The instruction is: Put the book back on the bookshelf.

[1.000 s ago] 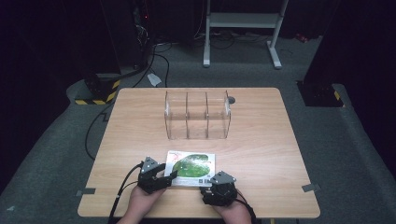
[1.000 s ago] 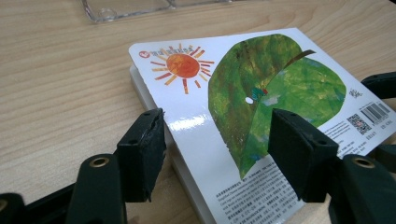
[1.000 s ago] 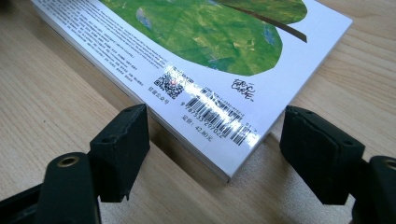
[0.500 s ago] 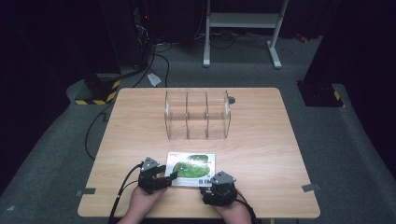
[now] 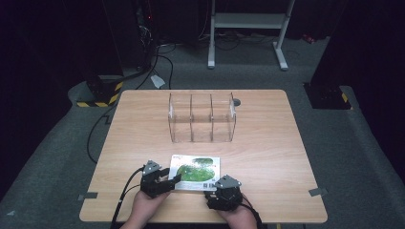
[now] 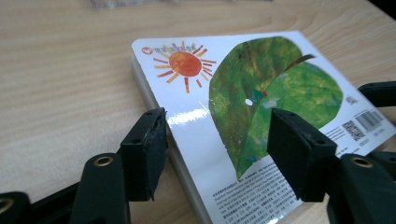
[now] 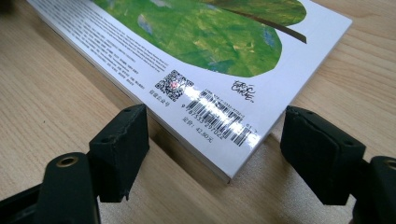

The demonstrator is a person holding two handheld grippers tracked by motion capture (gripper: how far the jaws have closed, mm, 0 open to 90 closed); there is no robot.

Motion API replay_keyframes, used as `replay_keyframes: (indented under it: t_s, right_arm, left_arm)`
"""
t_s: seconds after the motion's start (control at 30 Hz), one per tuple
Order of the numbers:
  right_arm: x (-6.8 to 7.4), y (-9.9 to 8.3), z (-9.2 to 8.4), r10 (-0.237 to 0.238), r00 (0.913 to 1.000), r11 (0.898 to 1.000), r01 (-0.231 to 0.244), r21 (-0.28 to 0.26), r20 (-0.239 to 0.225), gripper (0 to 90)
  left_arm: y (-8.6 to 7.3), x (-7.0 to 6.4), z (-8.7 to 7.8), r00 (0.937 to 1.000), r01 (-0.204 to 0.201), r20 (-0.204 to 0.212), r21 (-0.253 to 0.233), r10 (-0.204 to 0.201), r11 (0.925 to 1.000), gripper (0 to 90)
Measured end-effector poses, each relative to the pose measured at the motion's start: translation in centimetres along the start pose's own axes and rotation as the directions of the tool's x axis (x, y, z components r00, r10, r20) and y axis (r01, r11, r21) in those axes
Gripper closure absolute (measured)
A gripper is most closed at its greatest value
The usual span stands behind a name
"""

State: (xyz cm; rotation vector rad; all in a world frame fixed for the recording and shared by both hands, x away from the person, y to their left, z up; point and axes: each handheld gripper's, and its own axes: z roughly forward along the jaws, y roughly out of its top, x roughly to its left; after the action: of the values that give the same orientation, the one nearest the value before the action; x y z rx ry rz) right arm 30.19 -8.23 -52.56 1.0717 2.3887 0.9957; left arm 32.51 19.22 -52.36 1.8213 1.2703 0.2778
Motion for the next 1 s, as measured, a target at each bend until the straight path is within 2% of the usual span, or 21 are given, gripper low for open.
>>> replay_keyframes:
  t_s: [0.03,0.1,0.13,0.2,0.4,0.63,0.77,0.87,1.0]
  right_arm:
    - [0.0,0.0,0.0,-0.003,1.0000,1.000,0.003,-0.001,0.000,23.5]
    - [0.0,0.0,0.0,-0.001,1.0000,1.000,0.001,-0.001,0.001,23.4]
    - [0.0,0.0,0.0,-0.001,1.0000,1.000,0.001,-0.001,0.001,23.2]
    - [0.0,0.0,0.0,0.004,1.0000,1.000,-0.004,0.004,0.004,22.5]
    - [0.0,0.0,0.0,0.007,1.0000,1.000,-0.007,0.005,0.007,22.3]
    - [0.0,0.0,0.0,0.004,0.9999,1.000,-0.004,0.002,0.010,21.7]
    - [0.0,0.0,0.0,0.011,0.9998,1.000,-0.011,0.005,0.013,22.3]
    - [0.0,0.0,0.0,0.027,0.9995,1.000,-0.028,0.002,0.014,23.7]
    - [-0.6,-0.1,-0.2,0.084,0.9964,0.996,-0.084,-0.020,-0.015,27.3]
  left_arm:
    - [-0.1,0.1,0.2,1.0000,0.006,0.001,0.015,-0.006,0.9999,37.8]
    - [-0.1,0.2,0.2,0.9999,0.013,0.005,0.008,-0.013,0.9999,38.4]
    - [-0.1,0.4,0.0,0.9982,0.053,0.026,-0.005,-0.053,0.9986,38.0]
    - [-0.1,0.4,-0.2,0.9968,0.071,0.036,-0.013,-0.071,0.9974,39.9]
    - [0.4,0.2,-1.2,0.9962,0.069,0.060,-0.083,-0.064,0.9942,42.1]
    - [0.8,-0.4,-2.0,0.9974,0.034,0.067,-0.135,-0.025,0.9903,42.6]
    - [1.0,-0.6,-2.4,0.9963,0.023,0.085,-0.174,-0.008,0.9844,43.7]
    - [1.0,-0.6,-2.5,0.9963,0.018,0.086,-0.175,-0.003,0.9844,44.1]
    - [0.9,-0.6,-2.4,0.9964,0.016,0.084,-0.160,-0.002,0.9869,43.7]
